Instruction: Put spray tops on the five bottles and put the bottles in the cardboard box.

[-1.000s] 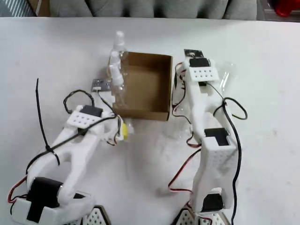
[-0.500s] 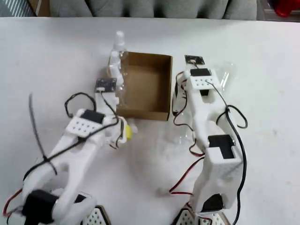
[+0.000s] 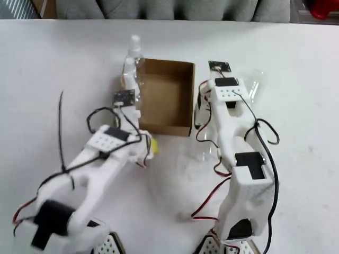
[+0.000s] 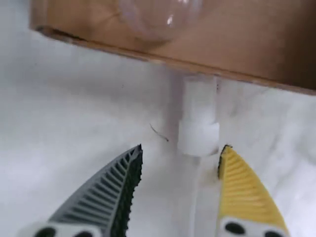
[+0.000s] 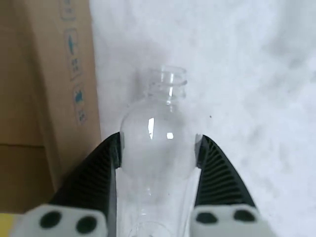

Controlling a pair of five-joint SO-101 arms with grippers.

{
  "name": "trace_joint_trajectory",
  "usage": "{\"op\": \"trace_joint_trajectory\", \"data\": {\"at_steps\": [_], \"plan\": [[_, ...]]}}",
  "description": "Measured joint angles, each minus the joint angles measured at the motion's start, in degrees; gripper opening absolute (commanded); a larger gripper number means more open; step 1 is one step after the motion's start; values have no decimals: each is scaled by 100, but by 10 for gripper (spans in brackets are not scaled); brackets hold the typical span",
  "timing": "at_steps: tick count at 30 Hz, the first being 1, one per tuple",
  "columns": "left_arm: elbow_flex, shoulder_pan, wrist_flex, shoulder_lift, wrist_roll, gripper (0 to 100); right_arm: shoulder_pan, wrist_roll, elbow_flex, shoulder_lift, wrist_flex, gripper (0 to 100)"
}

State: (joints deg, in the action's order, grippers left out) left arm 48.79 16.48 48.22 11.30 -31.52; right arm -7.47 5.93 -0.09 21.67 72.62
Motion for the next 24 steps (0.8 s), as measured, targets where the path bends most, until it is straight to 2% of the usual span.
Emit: {"op": "trace_joint_trajectory", "data": {"at_steps": [4,9,15,17,20,21,24], "plan": [[-422,18,0,-703,-35,245,0,0,18,0,0,16],[-545,18,-88,-914,-79,245,0,-9,18,0,0,16],[-545,26,-352,-1134,-519,238,0,-246,18,0,0,16],[-545,26,-360,-1134,-563,186,0,-264,18,0,0,16],[-554,114,-360,-1134,-580,31,0,-264,18,0,0,16],[-554,132,-360,-1134,-580,8,0,-264,44,0,-9,16],[-580,176,-378,-1134,-580,47,9,-264,149,-9,-88,16]]}}
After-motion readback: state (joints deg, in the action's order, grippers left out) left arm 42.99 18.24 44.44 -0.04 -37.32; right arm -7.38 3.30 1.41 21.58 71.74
